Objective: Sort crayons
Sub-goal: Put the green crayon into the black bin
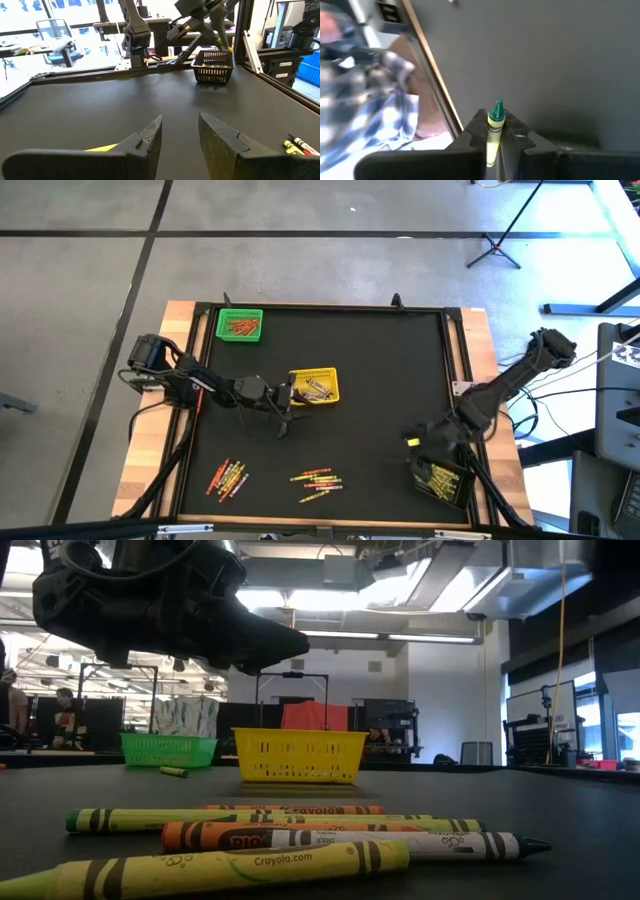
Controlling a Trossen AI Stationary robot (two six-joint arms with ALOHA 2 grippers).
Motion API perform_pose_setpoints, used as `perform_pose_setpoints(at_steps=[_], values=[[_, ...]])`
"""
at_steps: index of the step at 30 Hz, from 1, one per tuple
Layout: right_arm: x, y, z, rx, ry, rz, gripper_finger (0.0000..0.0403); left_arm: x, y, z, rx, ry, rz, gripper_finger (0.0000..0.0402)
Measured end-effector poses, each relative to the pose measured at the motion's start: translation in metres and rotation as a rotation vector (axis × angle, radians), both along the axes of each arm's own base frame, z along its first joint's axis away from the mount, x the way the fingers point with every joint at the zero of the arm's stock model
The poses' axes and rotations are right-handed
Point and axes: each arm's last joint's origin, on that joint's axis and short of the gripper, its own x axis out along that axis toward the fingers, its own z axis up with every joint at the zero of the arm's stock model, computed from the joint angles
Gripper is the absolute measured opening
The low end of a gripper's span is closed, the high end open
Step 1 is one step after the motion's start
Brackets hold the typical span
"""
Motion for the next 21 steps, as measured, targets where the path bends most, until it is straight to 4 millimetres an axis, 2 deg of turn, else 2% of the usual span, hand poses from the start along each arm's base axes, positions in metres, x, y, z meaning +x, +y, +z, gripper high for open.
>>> perform_pose_setpoints(at_steps=[5,10,15,21], values=[[-0.033,0.019,-0.008,-0.047,0.168,-0.067,0.0030,-0.001,-0.006,0.000,-0.001,-0.003,-0.030,0.0112],[-0.057,0.028,-0.013,-0.100,0.254,-0.163,0.0032,-0.001,-0.009,-0.001,-0.004,0.016,-0.039,0.0112],[-0.067,0.038,-0.022,-0.149,0.287,-0.193,0.0045,-0.002,-0.011,-0.008,-0.005,0.088,-0.047,0.0112],[-0.068,0.038,-0.022,-0.151,0.277,-0.168,0.0119,-0.002,-0.010,-0.008,-0.034,0.088,-0.011,0.0112]])
